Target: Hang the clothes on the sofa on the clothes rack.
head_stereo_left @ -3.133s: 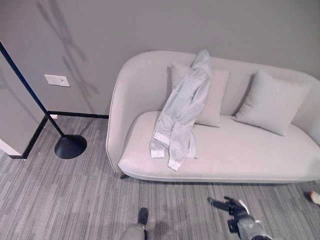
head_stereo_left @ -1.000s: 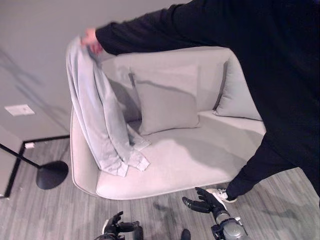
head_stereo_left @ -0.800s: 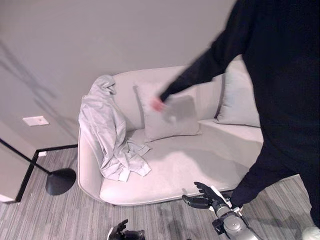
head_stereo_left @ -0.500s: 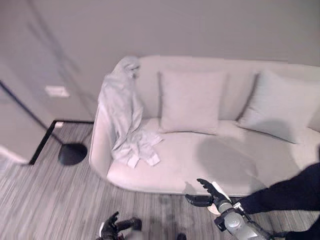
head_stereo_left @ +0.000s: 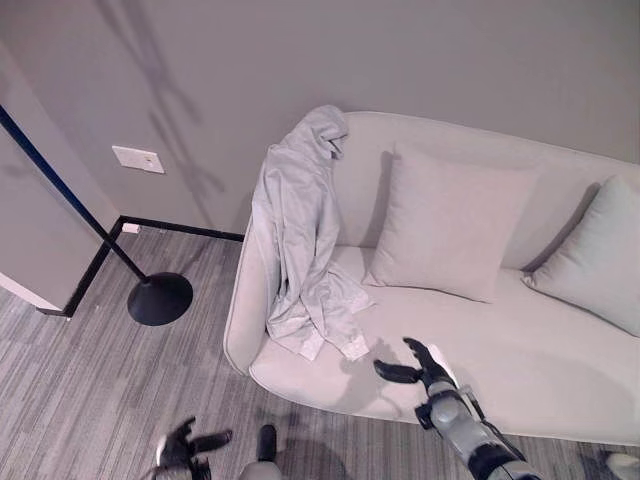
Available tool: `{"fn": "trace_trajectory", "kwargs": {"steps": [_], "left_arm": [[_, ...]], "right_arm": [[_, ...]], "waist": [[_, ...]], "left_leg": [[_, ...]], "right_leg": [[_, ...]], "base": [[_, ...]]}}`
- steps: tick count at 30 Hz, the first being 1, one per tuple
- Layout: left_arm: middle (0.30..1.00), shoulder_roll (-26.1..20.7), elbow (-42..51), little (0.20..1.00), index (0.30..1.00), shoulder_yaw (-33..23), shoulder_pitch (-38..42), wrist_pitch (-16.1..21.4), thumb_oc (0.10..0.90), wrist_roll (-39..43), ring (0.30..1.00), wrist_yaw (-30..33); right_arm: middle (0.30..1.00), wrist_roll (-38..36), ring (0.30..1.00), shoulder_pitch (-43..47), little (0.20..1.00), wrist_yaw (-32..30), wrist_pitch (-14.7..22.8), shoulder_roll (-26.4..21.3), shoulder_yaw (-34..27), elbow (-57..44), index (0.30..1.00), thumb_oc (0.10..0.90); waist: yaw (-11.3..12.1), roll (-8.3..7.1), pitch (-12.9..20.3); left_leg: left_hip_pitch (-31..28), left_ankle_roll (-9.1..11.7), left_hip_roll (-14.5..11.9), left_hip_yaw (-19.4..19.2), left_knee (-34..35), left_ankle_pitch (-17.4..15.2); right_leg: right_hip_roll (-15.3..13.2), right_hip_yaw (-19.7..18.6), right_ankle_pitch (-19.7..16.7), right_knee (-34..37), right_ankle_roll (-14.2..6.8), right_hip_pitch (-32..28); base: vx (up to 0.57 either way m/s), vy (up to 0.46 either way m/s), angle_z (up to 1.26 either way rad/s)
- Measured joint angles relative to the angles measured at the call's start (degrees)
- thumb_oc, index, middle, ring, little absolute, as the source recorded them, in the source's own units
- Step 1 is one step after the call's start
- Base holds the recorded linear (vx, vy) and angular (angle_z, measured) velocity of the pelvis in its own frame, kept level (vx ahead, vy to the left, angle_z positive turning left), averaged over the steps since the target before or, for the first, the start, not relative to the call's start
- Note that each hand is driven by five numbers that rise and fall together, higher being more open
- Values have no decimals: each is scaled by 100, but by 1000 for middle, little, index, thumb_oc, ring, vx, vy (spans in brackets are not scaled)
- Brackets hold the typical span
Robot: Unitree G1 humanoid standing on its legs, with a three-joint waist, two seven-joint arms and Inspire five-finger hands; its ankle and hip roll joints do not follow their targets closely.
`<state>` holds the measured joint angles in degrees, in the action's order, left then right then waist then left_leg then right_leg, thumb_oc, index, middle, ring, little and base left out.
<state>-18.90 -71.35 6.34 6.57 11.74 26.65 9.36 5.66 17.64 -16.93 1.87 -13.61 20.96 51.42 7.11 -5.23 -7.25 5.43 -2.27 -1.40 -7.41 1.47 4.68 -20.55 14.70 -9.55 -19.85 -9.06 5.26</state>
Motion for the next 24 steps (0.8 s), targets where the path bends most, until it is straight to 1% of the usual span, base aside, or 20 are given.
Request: {"fn": "trace_trajectory", "kwargs": {"steps": [1,2,3,4,5,6,8,9,10,11,12,13,14,16,18,19,20,21,22,24], "left_arm": [[900,51,-1,900,900,47,-14,-1,800,-12,900,-1],[900,96,-5,900,900,51,-39,-13,800,-49,900,2],[900,93,-5,900,900,54,-107,-20,800,-94,900,-4],[900,169,4,900,900,132,-186,-11,800,-111,900,-15],[900,229,-17,900,900,280,-205,-22,800,-168,900,-18],[900,349,-115,900,900,313,-260,-46,800,-208,900,-63],[900,509,-247,900,900,185,-351,-56,800,-202,900,-100],[900,528,-220,900,900,132,-460,-49,800,-199,900,-102],[900,497,-211,900,900,89,-542,-51,800,-197,900,-104],[900,490,-191,900,900,84,-683,-50,800,-202,900,-109],[900,593,-126,900,900,85,-811,-22,800,-204,900,-73],[900,681,-52,900,900,85,-868,-21,800,-203,900,-77],[900,751,6,900,900,157,-888,26,800,-199,900,-64],[900,741,56,900,900,262,-749,108,800,-204,900,-73],[900,777,58,900,900,325,-623,107,800,-207,900,-60],[900,764,65,900,900,411,-578,116,800,-208,900,-27],[900,741,144,900,900,554,-405,165,800,-210,900,21],[900,720,218,900,900,567,-350,176,800,-210,900,33],[900,698,254,900,900,606,-275,209,800,-210,900,37],[900,661,270,900,900,702,-75,224,800,-211,900,48]], "right_arm": [[900,0,900,105,900,-22,49,7,22,-14,900,800],[900,0,900,93,900,-79,114,-20,72,-10,900,800],[900,0,900,84,900,-88,110,-37,117,5,900,800],[900,0,900,63,900,-97,101,-43,128,4,900,800],[900,3,900,144,900,-101,86,-112,234,85,900,800],[900,27,900,252,900,-101,60,-197,342,232,900,800],[900,37,900,150,900,-99,26,-204,344,226,900,800],[900,50,900,92,900,-98,23,-198,359,225,900,800],[900,59,900,68,900,-96,22,-192,358,226,900,800],[900,64,900,75,900,-96,23,-137,362,233,900,800],[900,70,900,194,900,-108,29,-212,405,300,900,800],[900,71,900,251,900,-101,31,-281,495,394,900,800],[900,59,900,402,900,-117,26,-264,637,618,900,800],[900,59,900,644,900,-146,25,-351,803,830,900,800],[900,60,900,922,900,-187,38,-324,858,831,900,800],[900,67,900,1013,900,-248,51,-332,912,835,900,800],[900,69,900,1254,900,-379,74,-386,904,842,900,800],[900,69,900,1344,900,-419,86,-390,906,845,900,800],[900,70,900,1422,900,-481,89,-370,905,844,900,800],[900,82,900,1551,900,-568,133,-369,907,838,900,800]], "waist": [[-15,135,-65],[-39,252,-63],[-90,264,-52],[-98,282,-57],[-99,186,-38],[-121,194,-63],[-156,174,-65],[-119,98,-70],[-116,-76,-79],[-57,-270,-80],[8,-93,-151],[24,10,-164],[126,106,-224],[154,189,-277],[227,327,-403],[226,357,-460],[213,414,-713],[220,413,-773],[222,378,-809],[317,345,-944]], "left_leg": [[-226,-19,-30,12,158,0],[-347,-39,-67,6,235,7],[-389,-43,-31,23,246,2],[-415,-44,25,36,292,2],[-369,-97,89,25,284,-39],[-242,-90,151,81,268,-36],[-231,-33,166,191,281,-52],[-236,36,166,261,283,-59],[-213,139,235,371,284,-61],[-209,225,337,401,293,-63],[-97,396,104,453,269,-84],[-74,468,-36,507,273,-77],[49,574,-174,576,243,-57],[334,668,-338,729,90,-50],[526,768,-480,786,77,17],[602,774,-490,801,64,21],[661,829,-491,871,59,61],[713,847,-490,912,61,84],[819,843,-485,959,47,106],[956,836,-477,1010,-17,116]], "right_leg": [[59,-172,248,-373,-183,114],[294,-313,800,-259,-308,123],[464,-337,970,-76,-374,145],[552,-321,1041,112,-336,265],[612,-144,1035,944,-315,366],[596,-139,732,1924,-224,502],[610,-362,370,2247,-191,517],[618,-407,231,2369,-160,442],[637,-396,98,2422,-22,290],[606,-382,-59,2452,123,148],[798,-239,-53,2578,163,130],[935,-172,-8,2578,228,152],[1074,-91,25,2573,306,190],[1247,-4,50,2534,406,372],[1425,81,2,2533,529,522],[1436,99,2,2534,553,556],[1437,159,-3,2535,563,584],[1433,166,-20,2534,584,642],[1425,184,-34,2535,601,729],[1408,225,-47,2535,615,802]], "base": [[87,31,-14],[48,6,4],[27,-89,13],[-19,-155,12],[62,-259,15],[121,-217,22],[98,-142,36],[50,-123,50],[46,-115,44],[26,-156,35],[-41,-95,22],[-75,-79,17],[-56,-38,25],[-40,-17,26],[-100,-3,8],[-109,18,7],[-52,15,18],[-51,29,23],[-29,25,18],[-22,23,14]]}}
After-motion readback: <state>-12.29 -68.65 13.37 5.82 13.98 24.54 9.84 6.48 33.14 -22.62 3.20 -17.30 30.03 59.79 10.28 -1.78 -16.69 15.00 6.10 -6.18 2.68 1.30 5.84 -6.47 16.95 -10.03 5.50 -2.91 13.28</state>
